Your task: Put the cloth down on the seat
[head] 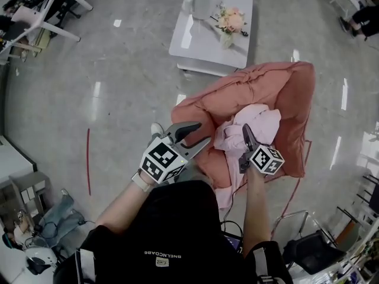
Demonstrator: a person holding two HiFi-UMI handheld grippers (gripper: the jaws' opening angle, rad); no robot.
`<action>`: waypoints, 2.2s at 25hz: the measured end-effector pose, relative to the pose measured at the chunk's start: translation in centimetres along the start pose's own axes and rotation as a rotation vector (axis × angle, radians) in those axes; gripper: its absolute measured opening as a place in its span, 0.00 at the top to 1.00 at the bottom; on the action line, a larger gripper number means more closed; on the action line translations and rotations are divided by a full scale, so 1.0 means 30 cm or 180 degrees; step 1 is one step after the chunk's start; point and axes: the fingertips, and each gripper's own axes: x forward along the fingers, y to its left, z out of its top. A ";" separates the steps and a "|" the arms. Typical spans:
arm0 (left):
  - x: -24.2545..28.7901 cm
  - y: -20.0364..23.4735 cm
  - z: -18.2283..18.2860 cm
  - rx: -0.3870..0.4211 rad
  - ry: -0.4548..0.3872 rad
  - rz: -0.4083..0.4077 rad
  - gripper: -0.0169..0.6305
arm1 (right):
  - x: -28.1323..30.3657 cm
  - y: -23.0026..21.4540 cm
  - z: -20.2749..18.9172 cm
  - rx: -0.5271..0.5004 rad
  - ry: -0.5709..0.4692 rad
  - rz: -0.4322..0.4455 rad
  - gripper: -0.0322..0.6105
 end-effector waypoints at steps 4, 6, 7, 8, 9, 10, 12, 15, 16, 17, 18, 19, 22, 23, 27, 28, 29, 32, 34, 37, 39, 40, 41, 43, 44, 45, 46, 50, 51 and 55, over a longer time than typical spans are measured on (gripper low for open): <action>0.029 0.008 -0.049 -0.0055 0.0049 -0.0024 0.72 | 0.063 -0.057 -0.068 0.0000 0.0161 -0.0069 0.66; 0.041 0.016 -0.072 -0.0084 0.0051 -0.0030 0.72 | 0.096 -0.088 -0.099 0.0020 0.0214 -0.0102 0.65; 0.045 0.019 -0.084 -0.0100 0.0053 -0.0032 0.72 | 0.109 -0.103 -0.116 0.0035 0.0244 -0.0119 0.64; 0.047 0.021 -0.095 -0.0114 0.0058 -0.0034 0.72 | 0.120 -0.116 -0.133 0.0055 0.0277 -0.0135 0.63; 0.049 0.021 -0.107 -0.0124 0.0067 -0.0034 0.72 | 0.129 -0.129 -0.150 0.0075 0.0309 -0.0152 0.63; 0.049 0.020 -0.119 -0.0132 0.0078 -0.0033 0.72 | 0.137 -0.141 -0.167 0.0094 0.0339 -0.0173 0.62; 0.049 0.017 -0.143 -0.0143 0.0103 -0.0040 0.72 | 0.152 -0.167 -0.203 0.0120 0.0404 -0.0226 0.60; 0.046 0.015 -0.169 -0.0146 0.0143 -0.0059 0.72 | 0.175 -0.204 -0.256 0.0147 0.0512 -0.0333 0.57; 0.044 0.015 -0.174 -0.0144 0.0154 -0.0063 0.72 | 0.182 -0.215 -0.270 0.0151 0.0548 -0.0376 0.56; 0.043 0.016 -0.179 -0.0142 0.0163 -0.0065 0.72 | 0.188 -0.226 -0.283 0.0152 0.0580 -0.0424 0.55; 0.043 0.018 -0.183 -0.0140 0.0170 -0.0066 0.72 | 0.194 -0.238 -0.295 0.0155 0.0608 -0.0465 0.54; 0.044 0.020 -0.187 -0.0138 0.0177 -0.0068 0.72 | 0.199 -0.249 -0.307 0.0166 0.0632 -0.0498 0.53; 0.043 0.009 -0.197 -0.0122 0.0203 -0.0093 0.72 | 0.199 -0.285 -0.345 0.0203 0.0721 -0.0609 0.50; 0.042 0.004 -0.201 -0.0114 0.0211 -0.0103 0.72 | 0.195 -0.296 -0.359 0.0205 0.0765 -0.0663 0.49; 0.047 -0.014 -0.218 -0.0077 0.0234 -0.0150 0.72 | 0.173 -0.328 -0.395 0.0243 0.0877 -0.0831 0.44; 0.049 -0.018 -0.220 -0.0069 0.0238 -0.0166 0.72 | 0.164 -0.334 -0.400 0.0244 0.0889 -0.0865 0.43; 0.051 -0.023 -0.222 -0.0061 0.0244 -0.0182 0.72 | 0.153 -0.337 -0.404 0.0240 0.0896 -0.0900 0.43; 0.052 -0.035 -0.221 -0.0041 0.0257 -0.0220 0.72 | 0.117 -0.341 -0.406 0.0275 0.0885 -0.0980 0.41; 0.054 -0.042 -0.218 -0.0019 0.0257 -0.0263 0.72 | 0.091 -0.345 -0.404 0.0271 0.0885 -0.1036 0.41; 0.047 -0.048 -0.208 0.0014 0.0241 -0.0320 0.72 | 0.046 -0.337 -0.397 0.0294 0.0856 -0.1120 0.41; 0.035 -0.047 -0.201 0.0014 0.0227 -0.0340 0.72 | 0.021 -0.322 -0.391 0.0330 0.0817 -0.1149 0.41; 0.031 -0.047 -0.197 0.0019 0.0220 -0.0357 0.72 | 0.010 -0.315 -0.386 0.0350 0.0791 -0.1162 0.41; 0.027 -0.047 -0.193 0.0031 0.0213 -0.0380 0.72 | -0.001 -0.309 -0.380 0.0370 0.0761 -0.1178 0.41; 0.021 -0.046 -0.185 0.0060 0.0199 -0.0431 0.72 | -0.022 -0.297 -0.368 0.0402 0.0699 -0.1216 0.41; 0.016 -0.046 -0.180 0.0070 0.0192 -0.0456 0.72 | -0.033 -0.289 -0.362 0.0409 0.0670 -0.1234 0.41; 0.010 -0.045 -0.175 0.0077 0.0186 -0.0484 0.72 | -0.043 -0.278 -0.356 0.0411 0.0643 -0.1252 0.41; 0.003 -0.045 -0.170 0.0087 0.0181 -0.0515 0.72 | -0.054 -0.267 -0.349 0.0407 0.0615 -0.1273 0.41; -0.036 -0.032 -0.138 0.0160 0.0173 -0.0665 0.72 | -0.092 -0.191 -0.304 0.0384 0.0455 -0.1342 0.41; -0.049 -0.029 -0.130 0.0184 0.0176 -0.0704 0.72 | -0.103 -0.163 -0.291 0.0383 0.0403 -0.1350 0.41; -0.095 -0.009 -0.086 0.0273 0.0180 -0.0852 0.72 | -0.127 -0.041 -0.226 0.0370 0.0176 -0.1324 0.41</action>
